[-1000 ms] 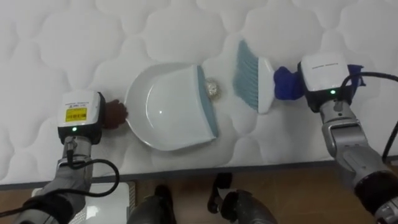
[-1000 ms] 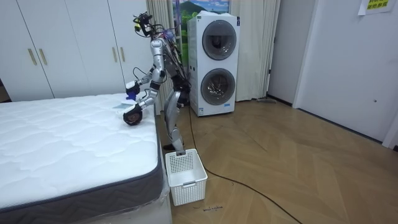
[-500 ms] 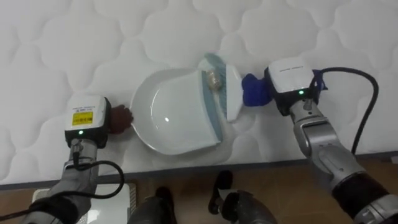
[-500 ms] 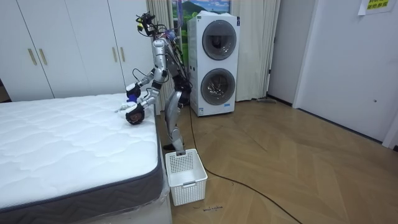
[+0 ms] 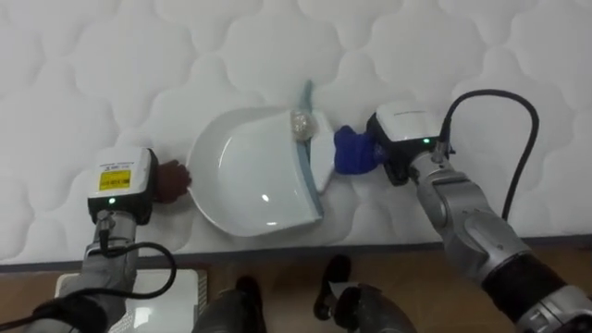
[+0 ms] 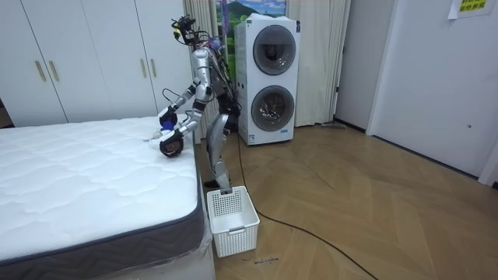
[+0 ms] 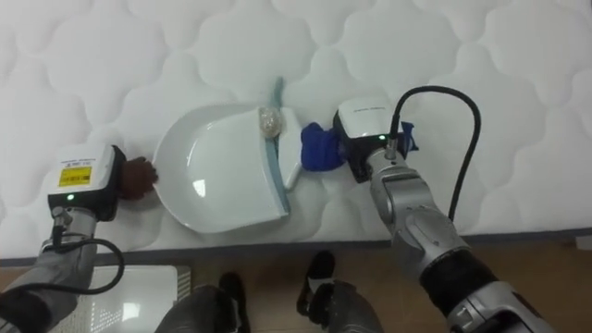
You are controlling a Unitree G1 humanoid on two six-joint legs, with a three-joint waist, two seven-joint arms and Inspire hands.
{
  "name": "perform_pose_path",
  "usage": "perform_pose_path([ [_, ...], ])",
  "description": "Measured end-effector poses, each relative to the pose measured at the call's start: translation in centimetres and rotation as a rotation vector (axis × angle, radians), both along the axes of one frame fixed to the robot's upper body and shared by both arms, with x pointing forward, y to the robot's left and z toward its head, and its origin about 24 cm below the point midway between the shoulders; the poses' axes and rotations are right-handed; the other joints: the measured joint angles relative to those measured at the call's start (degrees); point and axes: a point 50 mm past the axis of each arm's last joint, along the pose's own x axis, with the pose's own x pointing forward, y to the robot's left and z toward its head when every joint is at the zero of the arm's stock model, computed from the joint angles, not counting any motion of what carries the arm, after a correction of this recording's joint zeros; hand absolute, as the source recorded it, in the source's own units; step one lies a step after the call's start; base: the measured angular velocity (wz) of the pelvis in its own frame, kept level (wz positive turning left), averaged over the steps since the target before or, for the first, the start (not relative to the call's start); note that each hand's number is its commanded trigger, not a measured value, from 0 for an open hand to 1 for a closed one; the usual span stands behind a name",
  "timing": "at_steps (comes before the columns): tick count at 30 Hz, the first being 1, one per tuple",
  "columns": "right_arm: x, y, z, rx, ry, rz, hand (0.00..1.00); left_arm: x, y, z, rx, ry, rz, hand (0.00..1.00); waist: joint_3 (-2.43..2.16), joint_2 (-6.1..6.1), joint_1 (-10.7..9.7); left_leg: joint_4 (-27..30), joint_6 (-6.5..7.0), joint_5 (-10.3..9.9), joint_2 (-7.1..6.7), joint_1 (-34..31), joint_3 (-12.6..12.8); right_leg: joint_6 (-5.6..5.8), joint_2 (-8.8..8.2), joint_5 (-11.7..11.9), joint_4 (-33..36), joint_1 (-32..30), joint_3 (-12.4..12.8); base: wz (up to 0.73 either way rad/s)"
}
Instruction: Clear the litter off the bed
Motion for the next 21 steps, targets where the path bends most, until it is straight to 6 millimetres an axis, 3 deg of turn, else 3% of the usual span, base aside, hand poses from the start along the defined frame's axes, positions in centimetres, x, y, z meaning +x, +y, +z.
perform_pose_path([
  [8,-0.1,0.7,0.4,0.003,0.038,0.027,1.00,-1.0,0.7,-0.5,0.009,0.000,0.022,1.00,-0.05,0.02,1.75,0.43,0.04,0.01,0.03,-0.24,-0.15,-0.01,0.08,0.00,-0.03,-0.04,0.05,0.00],
  [15,-0.1,1.1,0.4,0.008,0.064,0.035,1.00,-1.9,1.0,-1.1,0.009,-0.001,0.038,1.00,-0.24,0.11,1.85,0.83,0.07,0.00,0.02,-0.34,-0.29,-0.03,0.03,0.01,0.20,-0.06,0.02,0.00],
  [21,-0.1,1.2,0.7,-0.019,0.028,0.051,1.00,-2.3,0.9,-1.2,0.003,-0.020,0.034,1.00,-0.42,-0.02,1.71,0.94,0.42,0.21,-0.95,-0.28,-0.27,-0.12,-1.49,-0.66,2.28,-0.63,-0.05,0.05],
])
